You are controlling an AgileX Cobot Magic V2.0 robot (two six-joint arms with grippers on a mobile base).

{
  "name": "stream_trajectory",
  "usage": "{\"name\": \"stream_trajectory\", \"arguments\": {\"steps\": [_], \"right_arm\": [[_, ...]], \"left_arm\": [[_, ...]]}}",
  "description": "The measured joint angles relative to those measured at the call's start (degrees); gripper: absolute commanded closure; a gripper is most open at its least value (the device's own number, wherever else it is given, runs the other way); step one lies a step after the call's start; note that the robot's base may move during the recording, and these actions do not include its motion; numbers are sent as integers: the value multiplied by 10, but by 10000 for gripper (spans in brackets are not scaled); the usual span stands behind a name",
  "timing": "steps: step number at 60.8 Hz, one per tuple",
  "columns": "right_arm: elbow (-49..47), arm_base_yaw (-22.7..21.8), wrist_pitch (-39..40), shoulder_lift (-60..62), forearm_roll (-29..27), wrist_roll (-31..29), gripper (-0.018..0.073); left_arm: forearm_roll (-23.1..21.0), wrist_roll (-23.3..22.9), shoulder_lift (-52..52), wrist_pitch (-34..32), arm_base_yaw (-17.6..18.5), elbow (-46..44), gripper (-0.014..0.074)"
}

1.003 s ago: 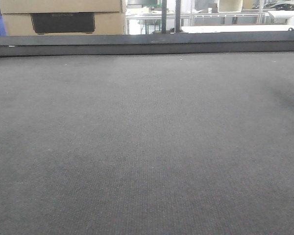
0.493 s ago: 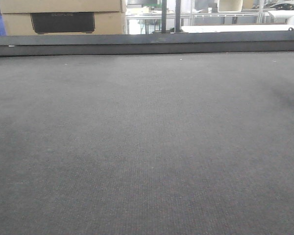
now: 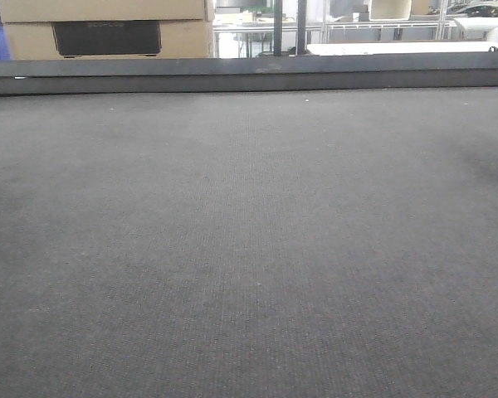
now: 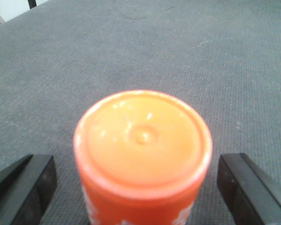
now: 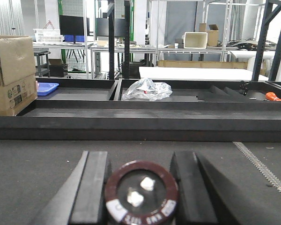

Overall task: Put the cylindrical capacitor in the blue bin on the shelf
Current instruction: 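Lift both held objects off the table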

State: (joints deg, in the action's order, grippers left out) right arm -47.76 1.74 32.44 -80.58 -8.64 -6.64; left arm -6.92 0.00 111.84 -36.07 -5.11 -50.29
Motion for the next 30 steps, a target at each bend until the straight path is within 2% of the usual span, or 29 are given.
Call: {"name": "stream_trajectory", "arguments": {"steps": [4, 8, 13, 18, 25, 30], "right_arm": [[0, 0, -4, 0, 0, 0, 587], [0, 0, -17, 0, 0, 0, 587], [0, 0, -45, 1, 0, 0, 587], [-9, 0, -106, 7, 0, 0, 587], [-37, 0, -205, 21, -1, 0, 587], [-61, 0, -269, 33, -1, 0, 587]], "left_arm": [[0, 0, 1, 0, 0, -1, 111], [-1, 0, 1, 0, 0, -4, 307], [-1, 0, 1, 0, 0, -4, 503], [-1, 0, 0, 2, 0, -4, 689], [0, 0, -13, 23, 0, -4, 707], [22, 0, -36, 51, 0, -4, 707]]}}
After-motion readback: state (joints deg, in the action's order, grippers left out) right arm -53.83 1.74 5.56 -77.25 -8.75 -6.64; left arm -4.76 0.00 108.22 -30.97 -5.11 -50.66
